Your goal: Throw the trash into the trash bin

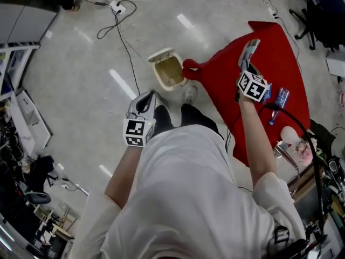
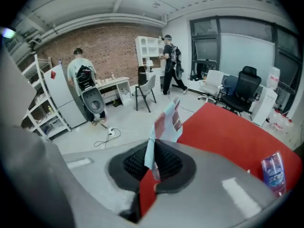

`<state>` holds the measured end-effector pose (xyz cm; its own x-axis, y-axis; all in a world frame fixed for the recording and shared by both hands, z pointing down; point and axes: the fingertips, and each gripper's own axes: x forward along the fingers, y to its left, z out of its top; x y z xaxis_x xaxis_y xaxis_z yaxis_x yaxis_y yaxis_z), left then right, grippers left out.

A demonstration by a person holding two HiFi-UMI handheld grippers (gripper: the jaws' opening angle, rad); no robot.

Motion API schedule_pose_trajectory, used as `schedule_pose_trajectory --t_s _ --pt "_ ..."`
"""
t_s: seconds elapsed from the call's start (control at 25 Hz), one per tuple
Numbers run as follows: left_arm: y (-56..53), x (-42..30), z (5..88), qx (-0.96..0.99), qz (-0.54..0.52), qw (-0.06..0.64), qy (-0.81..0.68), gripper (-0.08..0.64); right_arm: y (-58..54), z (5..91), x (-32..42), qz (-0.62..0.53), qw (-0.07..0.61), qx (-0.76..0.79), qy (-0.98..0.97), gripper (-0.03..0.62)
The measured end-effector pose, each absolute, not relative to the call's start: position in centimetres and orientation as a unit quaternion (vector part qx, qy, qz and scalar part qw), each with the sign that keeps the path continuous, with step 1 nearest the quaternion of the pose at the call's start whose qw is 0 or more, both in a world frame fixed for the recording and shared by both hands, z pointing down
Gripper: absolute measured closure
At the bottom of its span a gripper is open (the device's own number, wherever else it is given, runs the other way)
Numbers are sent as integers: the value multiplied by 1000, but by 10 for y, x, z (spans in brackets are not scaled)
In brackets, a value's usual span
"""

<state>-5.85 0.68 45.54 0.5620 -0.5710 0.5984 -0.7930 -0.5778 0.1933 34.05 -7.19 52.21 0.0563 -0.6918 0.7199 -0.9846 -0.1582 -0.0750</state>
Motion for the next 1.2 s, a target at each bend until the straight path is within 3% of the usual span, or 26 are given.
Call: schedule_pose_trajectory --t_s 0.76,1.2 --pt "9 -139 479 846 240 232 -416 554 -31 552 69 356 236 482 -765 588" --pt "2 -160 514 843 246 228 -420 554 -17 619 22 390 262 428 -772 588"
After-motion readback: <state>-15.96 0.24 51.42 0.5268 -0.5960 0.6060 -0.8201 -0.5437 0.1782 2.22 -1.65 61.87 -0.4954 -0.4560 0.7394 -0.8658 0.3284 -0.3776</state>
